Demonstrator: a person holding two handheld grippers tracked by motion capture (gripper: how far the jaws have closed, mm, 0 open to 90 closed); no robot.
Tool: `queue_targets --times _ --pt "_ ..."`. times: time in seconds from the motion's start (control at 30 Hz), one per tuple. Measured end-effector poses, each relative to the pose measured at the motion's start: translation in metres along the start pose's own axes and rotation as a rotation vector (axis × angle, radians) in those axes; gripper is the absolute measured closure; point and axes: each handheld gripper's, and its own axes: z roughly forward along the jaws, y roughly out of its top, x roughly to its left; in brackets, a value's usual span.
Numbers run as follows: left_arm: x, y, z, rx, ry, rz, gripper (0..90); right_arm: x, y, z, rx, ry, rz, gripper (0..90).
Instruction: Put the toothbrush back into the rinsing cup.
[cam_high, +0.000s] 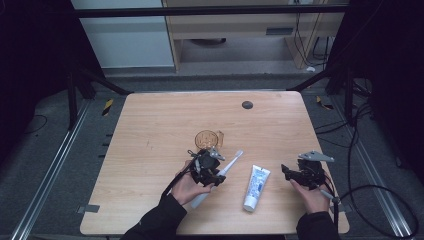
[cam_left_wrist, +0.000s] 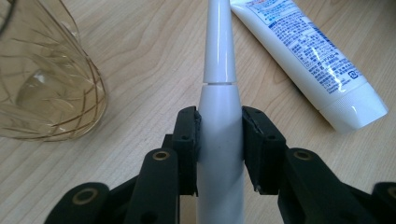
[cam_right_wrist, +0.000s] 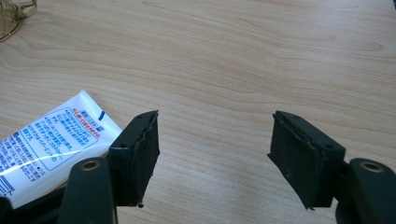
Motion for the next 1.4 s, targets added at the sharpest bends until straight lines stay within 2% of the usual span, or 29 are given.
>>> queue_targets --times 0.3,0.53,0.77,1.0,1.23,1.4 --pt "0.004 0.000 -0.027 -0.101 0.026 -0.004 67.3 0.000 0.000 0.000 0.001 -0.002 -0.003 33.5" --pt "0.010 -0.004 -0.051 -0.196 0.063 -0.030 67.3 0.000 -0.002 0.001 -0.002 -0.005 -0.005 33.2" --pt "0.014 -0.007 -0.069 -0.265 0.101 -0.045 67.2 0.001 -0.004 0.001 -0.003 -0.006 -0.014 32.7" --pt "0.023 -0.012 -0.084 -0.335 0.154 -0.078 67.2 0.001 -0.006 0.003 0.000 -0.012 -0.019 32.6" --pt "0.033 -0.018 -0.099 -0.416 0.230 -0.125 67.2 0.002 -0.007 0.004 0.001 -0.012 -0.022 31.8" --pt "0.040 -0.022 -0.108 -0.468 0.259 -0.158 67.2 0.002 -0.007 0.005 0.006 -0.016 -0.030 31.7"
